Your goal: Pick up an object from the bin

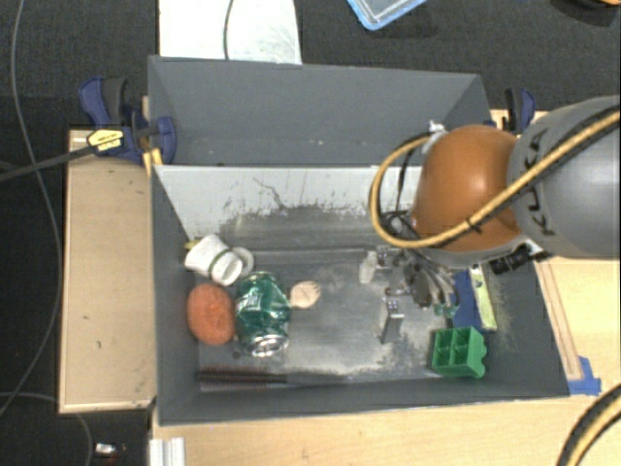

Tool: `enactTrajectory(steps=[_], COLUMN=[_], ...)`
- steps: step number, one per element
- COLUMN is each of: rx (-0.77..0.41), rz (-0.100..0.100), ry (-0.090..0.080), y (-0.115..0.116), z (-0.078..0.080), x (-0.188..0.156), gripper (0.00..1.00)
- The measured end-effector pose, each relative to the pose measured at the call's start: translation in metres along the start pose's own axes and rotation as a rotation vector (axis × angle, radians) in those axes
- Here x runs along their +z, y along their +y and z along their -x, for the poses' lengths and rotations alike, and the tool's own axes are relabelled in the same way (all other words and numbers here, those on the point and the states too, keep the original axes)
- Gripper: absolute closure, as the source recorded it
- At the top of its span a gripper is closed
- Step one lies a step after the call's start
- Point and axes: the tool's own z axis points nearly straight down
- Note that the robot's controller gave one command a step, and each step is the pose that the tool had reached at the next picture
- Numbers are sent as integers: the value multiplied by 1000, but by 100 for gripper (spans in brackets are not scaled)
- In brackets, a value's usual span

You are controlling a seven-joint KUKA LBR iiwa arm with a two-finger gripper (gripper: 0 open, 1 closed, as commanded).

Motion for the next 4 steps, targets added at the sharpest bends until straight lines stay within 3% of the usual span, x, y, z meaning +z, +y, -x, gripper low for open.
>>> enactTrajectory(steps=[1, 2, 3, 4], rx=[1, 50, 187, -39], rz=[0, 1, 0, 1], ry=[-7, -7, -15, -9], y=[0, 45, 61, 32], z=[1, -42, -41, -36], x=[-4, 48, 54, 45], gripper=[0, 0, 0, 0])
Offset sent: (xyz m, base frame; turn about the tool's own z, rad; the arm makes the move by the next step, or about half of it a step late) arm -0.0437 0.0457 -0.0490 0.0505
